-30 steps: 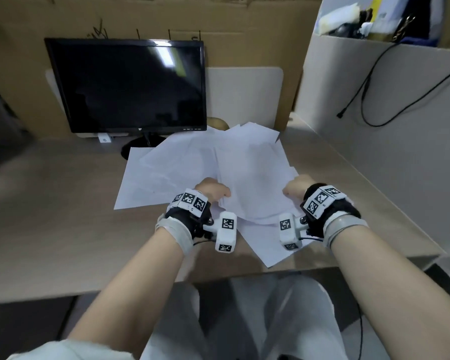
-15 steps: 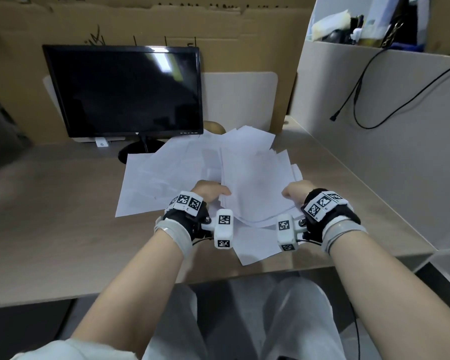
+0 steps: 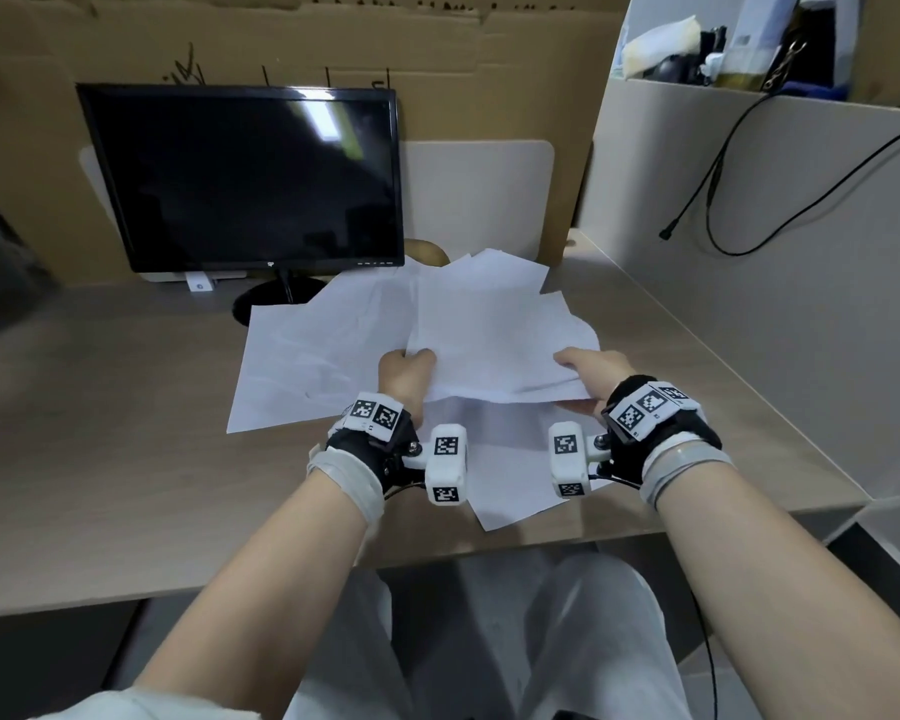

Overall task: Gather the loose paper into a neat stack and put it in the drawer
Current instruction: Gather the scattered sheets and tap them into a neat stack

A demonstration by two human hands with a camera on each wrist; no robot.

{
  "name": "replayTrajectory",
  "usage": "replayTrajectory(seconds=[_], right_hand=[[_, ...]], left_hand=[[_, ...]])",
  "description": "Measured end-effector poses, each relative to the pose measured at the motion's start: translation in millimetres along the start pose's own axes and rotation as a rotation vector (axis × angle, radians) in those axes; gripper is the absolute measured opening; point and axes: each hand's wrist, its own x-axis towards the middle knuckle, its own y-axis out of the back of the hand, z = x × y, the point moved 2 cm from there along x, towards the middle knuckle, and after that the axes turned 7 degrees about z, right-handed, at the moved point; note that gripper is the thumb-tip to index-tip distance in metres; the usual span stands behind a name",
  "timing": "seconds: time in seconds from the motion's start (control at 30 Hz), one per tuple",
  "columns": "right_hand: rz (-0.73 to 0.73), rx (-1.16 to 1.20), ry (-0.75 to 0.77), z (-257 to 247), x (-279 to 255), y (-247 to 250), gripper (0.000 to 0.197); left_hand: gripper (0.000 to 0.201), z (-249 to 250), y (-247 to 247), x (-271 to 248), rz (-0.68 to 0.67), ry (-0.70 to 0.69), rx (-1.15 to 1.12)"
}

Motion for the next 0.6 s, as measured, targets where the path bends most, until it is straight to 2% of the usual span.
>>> replayTrajectory(seconds=[0.1,0.17,0.27,0.4,0.43,0.47,0.53,0.6], right_hand=[[-0.015,0.114,-0.054,2.3,-5.1,-1.3,0.016],[0.01,0.198,-0.07,1.3,-6.0,-2.4,0.007],[-0.004,0.258,-0.042,0.2,-3.4,-8.0,0.011],[-0.11,0.204,-0.068,5.1,-11.0,-29.7,0.003],[-0.124,0.193,-0.064,5.4,-12.2,-34.7,0.003],[-0.136,0.184,-0.064,5.4,-12.6,-39.9,0.002],[-0.147,0.15,-0.064,5.3,-14.3,-45.8,0.003],[-0.175,0.01,-0.05,7.7,-12.7,-53.0,0.006]], left_hand=[[0.021,3.3,-2.4,-9.4,-0.052,-0.032,-0.136],[0.027,3.9,-0.5,-12.1,-0.062,-0.002,-0.276],[0.028,-2.5,-0.5,-8.8,-0.092,0.062,-0.343],[0.075,-10.6,-11.7,-13.3,-0.161,0.072,-0.242],[0.079,-10.2,-13.2,-17.2,-0.185,0.058,-0.217],[0.074,-9.0,-14.2,-20.2,-0.198,0.037,-0.203],[0.05,-9.2,-16.9,-23.9,-0.207,0.001,-0.174],[0.034,-11.7,-17.9,-23.2,-0.225,-0.027,-0.146]])
